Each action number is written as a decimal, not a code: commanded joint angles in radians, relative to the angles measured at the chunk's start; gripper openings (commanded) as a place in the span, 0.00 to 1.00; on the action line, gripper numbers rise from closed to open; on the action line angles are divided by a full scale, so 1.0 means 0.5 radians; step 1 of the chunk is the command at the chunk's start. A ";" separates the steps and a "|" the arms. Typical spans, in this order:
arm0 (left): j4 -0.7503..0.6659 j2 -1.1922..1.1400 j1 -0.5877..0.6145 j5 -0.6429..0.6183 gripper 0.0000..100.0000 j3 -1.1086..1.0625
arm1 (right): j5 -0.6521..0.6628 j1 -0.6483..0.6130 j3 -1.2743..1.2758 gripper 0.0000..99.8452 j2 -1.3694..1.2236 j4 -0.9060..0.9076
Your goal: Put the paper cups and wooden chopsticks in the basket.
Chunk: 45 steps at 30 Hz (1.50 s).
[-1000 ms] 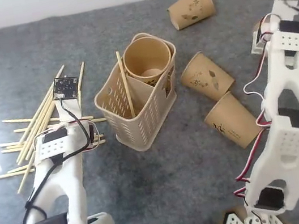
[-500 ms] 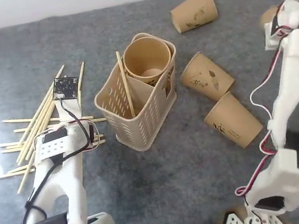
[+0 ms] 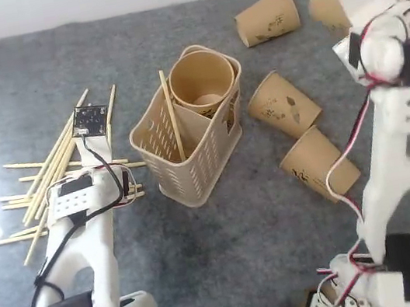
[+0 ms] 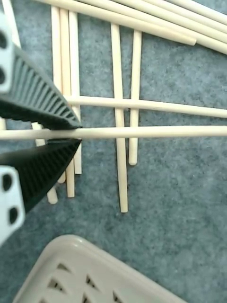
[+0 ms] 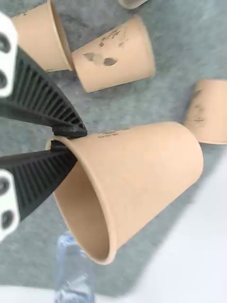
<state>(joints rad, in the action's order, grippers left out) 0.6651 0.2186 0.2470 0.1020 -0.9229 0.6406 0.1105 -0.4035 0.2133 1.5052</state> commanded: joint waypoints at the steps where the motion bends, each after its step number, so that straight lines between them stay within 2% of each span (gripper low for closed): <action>1: -0.034 0.064 -0.015 -0.012 0.01 0.005 | 0.172 -0.057 -0.025 0.01 0.253 -0.002; 6: -0.034 0.064 -0.012 -0.012 0.01 0.005 | 0.767 -0.302 -0.015 0.01 0.413 0.130; 14: -0.034 0.064 -0.012 -0.009 0.01 0.005 | 1.292 -0.821 -0.025 0.01 0.483 0.272; 23: -0.031 0.064 -0.015 -0.006 0.01 0.005 | 1.519 -0.891 -0.025 0.01 0.222 0.137; 32: -0.037 0.064 -0.018 -0.012 0.01 0.005 | 1.909 -0.959 -0.028 0.01 0.057 0.051; 39: -0.068 0.064 -0.018 -0.015 0.01 0.005 | 2.170 -1.017 -0.025 0.01 0.032 0.137; 45: -0.068 0.064 -0.018 -0.015 0.01 0.005 | 2.160 -1.063 -0.025 0.01 -0.026 0.133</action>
<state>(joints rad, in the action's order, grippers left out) 0.6498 0.2186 0.2470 0.1020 -0.9229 1.7208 -0.4143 -0.4035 0.2209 1.5773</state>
